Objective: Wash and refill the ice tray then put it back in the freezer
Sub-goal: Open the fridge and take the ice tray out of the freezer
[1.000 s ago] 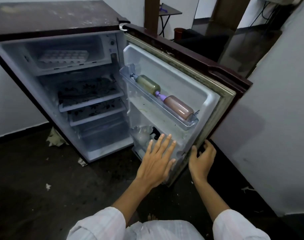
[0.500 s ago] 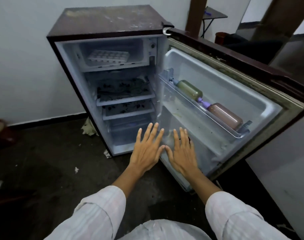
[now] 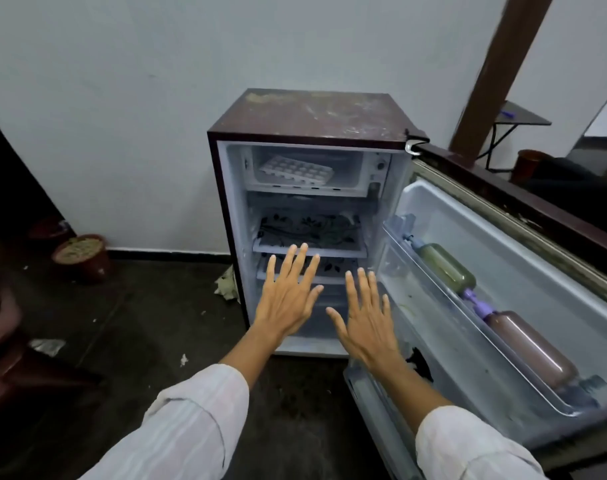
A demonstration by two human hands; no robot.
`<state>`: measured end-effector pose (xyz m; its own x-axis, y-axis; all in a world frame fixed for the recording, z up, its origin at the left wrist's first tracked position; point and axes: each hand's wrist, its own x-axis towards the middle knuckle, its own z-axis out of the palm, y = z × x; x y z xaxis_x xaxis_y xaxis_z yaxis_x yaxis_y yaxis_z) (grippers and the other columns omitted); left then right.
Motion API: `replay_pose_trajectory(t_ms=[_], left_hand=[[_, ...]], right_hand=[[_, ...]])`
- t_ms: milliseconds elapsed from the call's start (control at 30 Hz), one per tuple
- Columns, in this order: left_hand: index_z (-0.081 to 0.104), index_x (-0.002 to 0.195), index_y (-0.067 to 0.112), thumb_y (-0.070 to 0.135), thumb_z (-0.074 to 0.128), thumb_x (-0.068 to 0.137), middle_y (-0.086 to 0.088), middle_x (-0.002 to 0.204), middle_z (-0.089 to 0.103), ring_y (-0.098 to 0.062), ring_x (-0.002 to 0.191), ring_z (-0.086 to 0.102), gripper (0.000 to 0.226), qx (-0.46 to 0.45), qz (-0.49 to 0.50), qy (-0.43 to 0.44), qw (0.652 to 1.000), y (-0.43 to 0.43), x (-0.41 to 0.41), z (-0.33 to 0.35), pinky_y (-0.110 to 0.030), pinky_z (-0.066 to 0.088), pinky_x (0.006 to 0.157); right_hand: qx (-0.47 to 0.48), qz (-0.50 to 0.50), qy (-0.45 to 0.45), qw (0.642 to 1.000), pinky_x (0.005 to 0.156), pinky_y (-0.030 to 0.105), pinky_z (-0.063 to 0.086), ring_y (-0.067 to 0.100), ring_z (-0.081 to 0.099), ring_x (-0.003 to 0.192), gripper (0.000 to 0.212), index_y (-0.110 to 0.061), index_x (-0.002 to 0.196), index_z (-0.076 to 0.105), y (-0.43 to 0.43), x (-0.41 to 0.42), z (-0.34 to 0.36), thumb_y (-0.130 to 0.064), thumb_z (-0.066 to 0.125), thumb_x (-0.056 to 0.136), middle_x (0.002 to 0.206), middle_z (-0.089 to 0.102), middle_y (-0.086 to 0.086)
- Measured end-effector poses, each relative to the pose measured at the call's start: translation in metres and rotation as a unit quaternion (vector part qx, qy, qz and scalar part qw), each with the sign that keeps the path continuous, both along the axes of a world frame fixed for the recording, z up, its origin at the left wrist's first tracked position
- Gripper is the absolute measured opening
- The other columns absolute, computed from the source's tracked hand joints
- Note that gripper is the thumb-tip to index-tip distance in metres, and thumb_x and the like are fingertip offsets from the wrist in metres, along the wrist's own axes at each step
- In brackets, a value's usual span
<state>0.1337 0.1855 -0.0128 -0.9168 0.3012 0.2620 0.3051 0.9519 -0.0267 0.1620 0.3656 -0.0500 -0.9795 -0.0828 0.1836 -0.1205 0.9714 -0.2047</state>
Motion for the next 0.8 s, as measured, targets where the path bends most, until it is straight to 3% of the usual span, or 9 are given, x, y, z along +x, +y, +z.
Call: replay_pose_trajectory(t_ms=[100,267,433,667,800], left_hand=[[0.021,0.156,0.019,0.05,0.013,0.099,-0.01,0.164,0.018,-0.028,0.151,0.017,0.066,0.005,0.018,0.007,1.0,-0.004,-0.013,0.01,-0.054,0.021,0.118],[0.021,0.156,0.019,0.051,0.011,0.099,-0.01,0.163,0.021,-0.027,0.151,0.02,0.067,0.001,0.034,0.001,0.999,-0.021,-0.046,0.014,-0.052,0.023,0.118],[0.022,0.156,0.017,0.049,0.019,0.1,-0.011,0.163,0.022,-0.029,0.15,0.021,0.064,0.014,0.032,-0.001,0.999,-0.046,-0.1,0.012,-0.051,0.023,0.118],[0.02,0.156,0.017,0.044,0.029,0.104,-0.012,0.163,0.021,-0.029,0.15,0.019,0.059,0.067,0.034,0.001,0.997,-0.082,-0.204,0.007,-0.048,0.018,0.121],[0.03,0.152,0.013,0.042,0.034,0.104,-0.015,0.158,0.03,-0.03,0.146,0.026,0.057,0.08,0.012,0.004,0.997,-0.088,-0.253,0.008,-0.048,0.021,0.12]], right_hand=[[0.004,0.033,0.0,0.999,0.119,0.051,0.003,0.022,-0.019,0.149,0.083,-0.023,0.155,-0.01,-0.008,-0.022,0.01,-0.071,0.008,0.09,0.163,-0.016,0.003],[0.022,0.058,-0.004,0.998,0.12,0.053,0.008,0.022,-0.016,0.15,0.082,-0.023,0.156,-0.005,-0.022,-0.065,0.016,-0.07,0.006,0.09,0.164,-0.012,0.004],[0.019,0.052,-0.017,0.998,0.121,0.053,0.01,0.021,-0.015,0.15,0.076,-0.025,0.156,-0.005,-0.042,-0.126,0.024,-0.066,0.019,0.096,0.164,-0.01,0.003],[-0.001,0.027,0.004,1.0,0.118,0.052,0.021,0.025,-0.001,0.151,0.076,-0.016,0.157,0.009,-0.076,-0.227,0.033,-0.061,0.025,0.098,0.164,0.004,0.009],[0.01,0.017,0.021,1.0,0.114,0.05,0.031,0.031,0.011,0.149,0.074,-0.008,0.153,0.019,-0.085,-0.273,0.039,-0.056,0.032,0.1,0.16,0.016,0.016]])
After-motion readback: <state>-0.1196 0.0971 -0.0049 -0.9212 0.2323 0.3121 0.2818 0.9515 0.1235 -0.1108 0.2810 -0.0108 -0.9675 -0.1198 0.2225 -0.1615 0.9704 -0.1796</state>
